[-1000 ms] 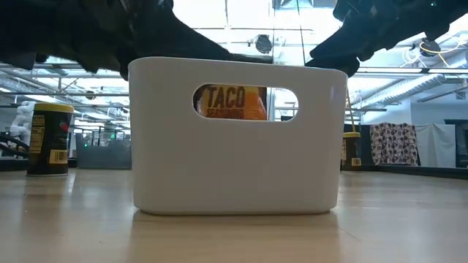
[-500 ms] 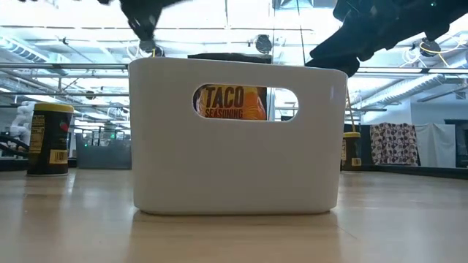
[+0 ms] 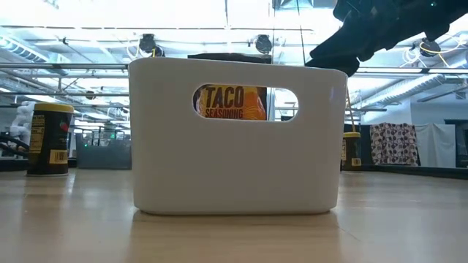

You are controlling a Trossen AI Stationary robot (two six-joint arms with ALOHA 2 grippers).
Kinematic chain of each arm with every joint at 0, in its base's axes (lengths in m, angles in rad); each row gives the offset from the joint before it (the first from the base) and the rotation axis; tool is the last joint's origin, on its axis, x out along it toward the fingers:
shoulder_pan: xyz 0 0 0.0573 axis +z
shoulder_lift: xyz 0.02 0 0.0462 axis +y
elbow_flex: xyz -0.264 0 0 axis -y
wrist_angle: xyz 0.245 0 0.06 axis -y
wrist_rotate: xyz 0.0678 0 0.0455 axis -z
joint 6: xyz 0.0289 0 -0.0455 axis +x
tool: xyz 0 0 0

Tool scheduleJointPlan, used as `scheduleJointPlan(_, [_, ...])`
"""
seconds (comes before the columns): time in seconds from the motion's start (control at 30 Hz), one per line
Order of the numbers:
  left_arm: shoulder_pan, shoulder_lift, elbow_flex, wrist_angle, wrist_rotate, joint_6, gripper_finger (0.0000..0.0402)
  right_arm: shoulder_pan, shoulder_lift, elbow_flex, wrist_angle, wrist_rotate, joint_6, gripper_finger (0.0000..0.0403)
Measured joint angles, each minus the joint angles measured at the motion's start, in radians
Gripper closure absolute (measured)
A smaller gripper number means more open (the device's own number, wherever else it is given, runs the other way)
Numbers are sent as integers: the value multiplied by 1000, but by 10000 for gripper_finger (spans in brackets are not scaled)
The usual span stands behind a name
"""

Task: Sort spices by type
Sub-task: Put the brown spice pack into the bottom white bin

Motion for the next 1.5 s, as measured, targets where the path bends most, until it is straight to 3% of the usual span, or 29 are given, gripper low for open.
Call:
scheduleJointPlan(0.17, [-16,21,134,-221,19,-73,217,0,0,0,0,0,0,229])
scheduleJointPlan(0.5, [-17,80,145,-488,121,-113,217,0,0,0,0,0,0,229])
scheduleJointPlan(0.73, [-17,131,145,-575,225,-87,217,0,0,0,0,0,-2,229])
scheduleJointPlan(0.97, [-29,187,145,-608,382,-189,217,0,0,0,0,1,-11,229])
scheduleJointPlan(1.17, [-76,223,145,-697,446,-194,217,0,0,0,0,8,-15,229])
scheduleJointPlan(1.33, [-120,247,145,-846,448,-321,217,0,0,0,0,9,-22,229])
scheduleJointPlan(1.5, [-166,260,145,-804,473,-399,217,0,0,0,0,9,-30,229])
